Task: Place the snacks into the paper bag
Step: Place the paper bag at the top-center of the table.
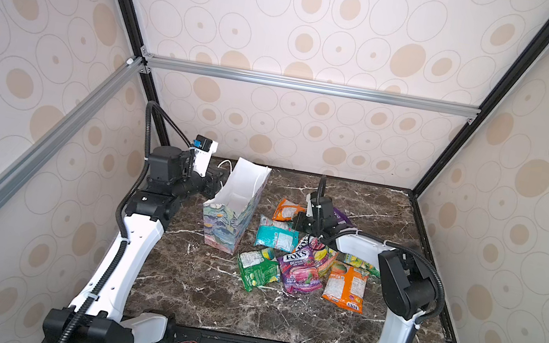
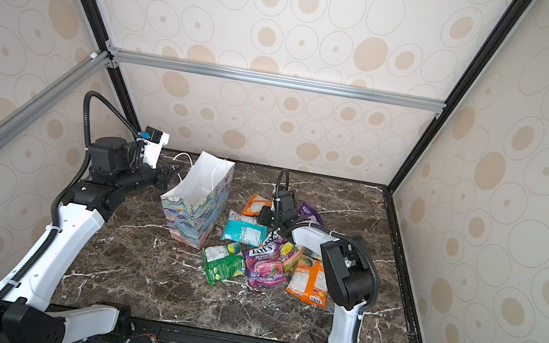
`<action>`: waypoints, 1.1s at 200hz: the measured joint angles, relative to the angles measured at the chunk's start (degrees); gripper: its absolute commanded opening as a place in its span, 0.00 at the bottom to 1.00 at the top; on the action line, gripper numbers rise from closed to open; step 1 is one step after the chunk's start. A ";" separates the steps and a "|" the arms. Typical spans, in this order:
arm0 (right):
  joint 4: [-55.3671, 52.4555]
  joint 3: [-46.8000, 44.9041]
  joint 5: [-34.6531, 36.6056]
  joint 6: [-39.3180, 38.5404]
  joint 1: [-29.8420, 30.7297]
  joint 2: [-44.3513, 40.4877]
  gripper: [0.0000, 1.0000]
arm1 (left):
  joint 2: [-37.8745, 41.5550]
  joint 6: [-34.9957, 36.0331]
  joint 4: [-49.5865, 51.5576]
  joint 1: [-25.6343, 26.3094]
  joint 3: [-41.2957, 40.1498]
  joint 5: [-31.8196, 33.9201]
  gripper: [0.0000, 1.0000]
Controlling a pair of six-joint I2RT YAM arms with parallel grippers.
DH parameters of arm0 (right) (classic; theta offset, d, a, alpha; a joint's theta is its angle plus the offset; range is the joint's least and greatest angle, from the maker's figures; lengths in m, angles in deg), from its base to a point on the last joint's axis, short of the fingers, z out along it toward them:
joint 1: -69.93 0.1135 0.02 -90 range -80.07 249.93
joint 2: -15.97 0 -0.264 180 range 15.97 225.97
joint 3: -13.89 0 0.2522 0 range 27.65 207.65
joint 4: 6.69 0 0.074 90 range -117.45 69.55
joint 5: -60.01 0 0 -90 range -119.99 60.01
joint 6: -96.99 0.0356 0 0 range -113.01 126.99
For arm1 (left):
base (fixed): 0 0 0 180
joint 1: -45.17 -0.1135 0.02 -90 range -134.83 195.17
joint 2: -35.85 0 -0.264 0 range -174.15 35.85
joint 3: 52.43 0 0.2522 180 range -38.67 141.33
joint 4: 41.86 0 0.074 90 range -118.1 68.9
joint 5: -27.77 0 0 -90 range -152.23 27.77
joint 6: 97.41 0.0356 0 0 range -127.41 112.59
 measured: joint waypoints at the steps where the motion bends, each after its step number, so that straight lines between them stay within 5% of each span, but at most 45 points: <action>1: -0.04 0.00 -0.02 -0.09 0.00 -0.07 0.00 | 0.00 0.00 0.00 0.00 0.00 0.00 0.00; 118: -9.25 3.41 -2.14 -8.39 -0.13 -6.45 0.00 | -1.46 -0.87 0.63 0.00 2.86 -0.02 0.00; 220: -20.22 23.82 -3.28 -18.56 -0.17 -15.23 0.00 | -2.49 -1.51 1.09 0.00 3.39 -0.15 0.00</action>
